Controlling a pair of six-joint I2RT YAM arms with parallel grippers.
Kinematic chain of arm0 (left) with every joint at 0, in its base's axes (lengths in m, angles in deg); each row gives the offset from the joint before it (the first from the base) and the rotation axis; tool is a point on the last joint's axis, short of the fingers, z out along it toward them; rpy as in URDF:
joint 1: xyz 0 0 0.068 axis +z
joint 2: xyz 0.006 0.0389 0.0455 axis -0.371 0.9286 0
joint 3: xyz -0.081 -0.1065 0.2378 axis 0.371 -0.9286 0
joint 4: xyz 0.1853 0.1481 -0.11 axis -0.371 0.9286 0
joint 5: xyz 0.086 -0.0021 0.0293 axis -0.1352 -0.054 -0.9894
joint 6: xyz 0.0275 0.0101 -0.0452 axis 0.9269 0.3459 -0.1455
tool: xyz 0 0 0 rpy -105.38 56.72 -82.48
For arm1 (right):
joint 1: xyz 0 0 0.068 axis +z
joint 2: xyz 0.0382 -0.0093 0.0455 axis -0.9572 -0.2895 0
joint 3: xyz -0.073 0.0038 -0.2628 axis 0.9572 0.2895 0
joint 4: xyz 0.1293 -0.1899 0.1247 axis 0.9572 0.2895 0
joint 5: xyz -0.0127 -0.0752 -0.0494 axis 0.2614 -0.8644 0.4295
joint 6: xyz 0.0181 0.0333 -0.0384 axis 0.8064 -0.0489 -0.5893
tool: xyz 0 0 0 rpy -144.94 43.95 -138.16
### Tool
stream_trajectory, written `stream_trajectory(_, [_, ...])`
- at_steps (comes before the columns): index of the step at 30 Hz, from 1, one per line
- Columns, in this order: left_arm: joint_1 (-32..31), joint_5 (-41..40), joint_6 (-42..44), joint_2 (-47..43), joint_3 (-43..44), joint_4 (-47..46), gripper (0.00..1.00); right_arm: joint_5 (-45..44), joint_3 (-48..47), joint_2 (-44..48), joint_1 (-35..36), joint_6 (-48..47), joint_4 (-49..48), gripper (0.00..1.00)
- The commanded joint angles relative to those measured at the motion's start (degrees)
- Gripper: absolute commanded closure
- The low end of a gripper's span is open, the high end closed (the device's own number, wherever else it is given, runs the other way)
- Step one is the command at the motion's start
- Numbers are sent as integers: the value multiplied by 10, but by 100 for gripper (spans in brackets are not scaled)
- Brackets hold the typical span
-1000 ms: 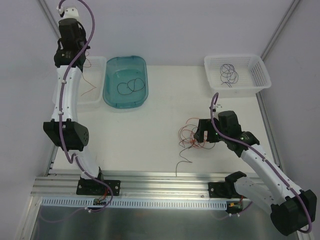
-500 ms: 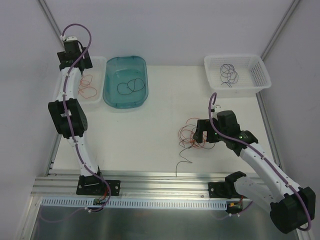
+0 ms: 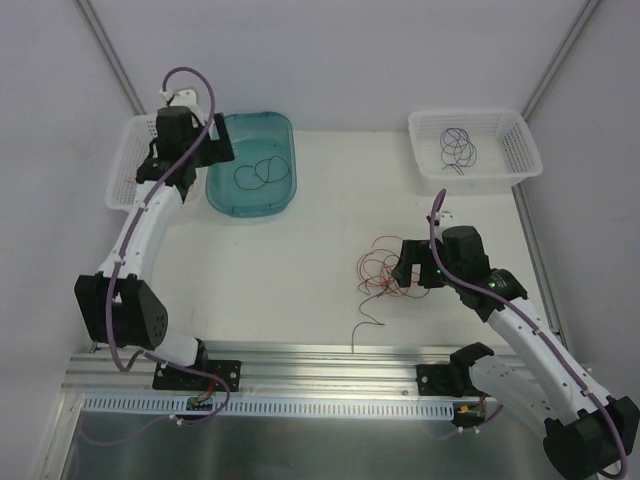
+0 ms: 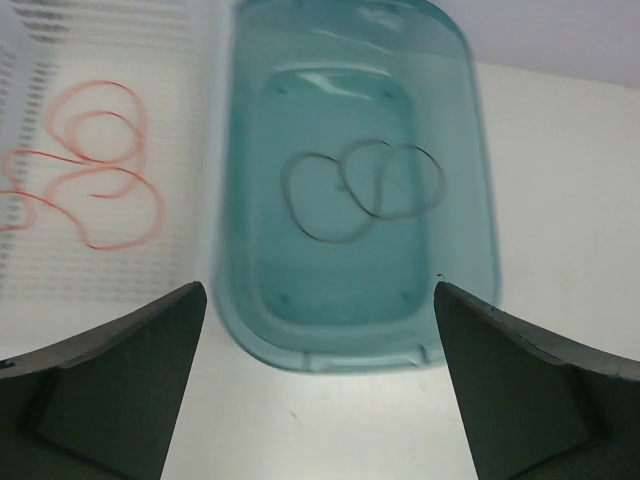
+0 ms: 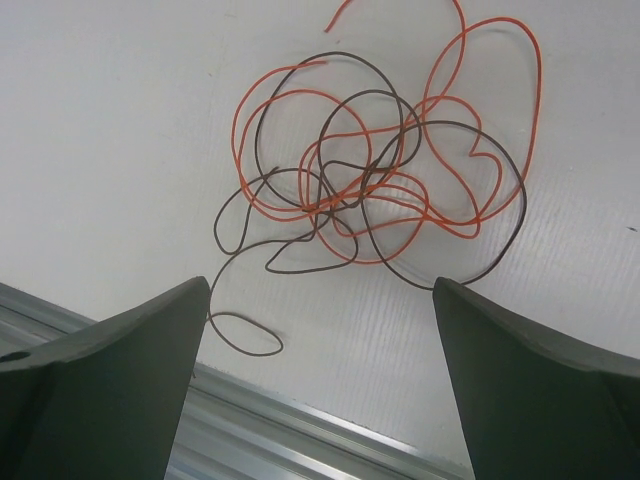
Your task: Untangle the cables
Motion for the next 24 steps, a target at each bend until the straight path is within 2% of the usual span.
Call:
stream_trajectory(1, [-77,52,-61,-71,-94,-3,1,-32,-13,10,-4,18,26,0])
stream_trajectory(2, [-129,58,-67,-93,-134,-3,1,-33,-13,9,-8,18,32,0])
stream_trajectory(5, [-213,56,-99,-121,-202,-6,1,-35,-7,11,-16,32,36,0])
stream_trajectory(6, [-268,55,-116,-125,-216,-15,1,-35,-3,16,-17,41,36,0])
stream_trajectory(10, [-374,43,-156,-104,-253,-40,1,-37,16,52,-18,53,37,1])
stream_trajectory(16, [-483,44,-175,22,-190,-70,1,-33,51,86,-18,63,38,0])
stream_trajectory(20, [-518,26,-187,140,-101,-74,4,-33,68,100,-19,70,34,0])
stream_trajectory(24, [-533,-6,-200,215,-53,-73,7,-25,79,123,-19,75,30,0])
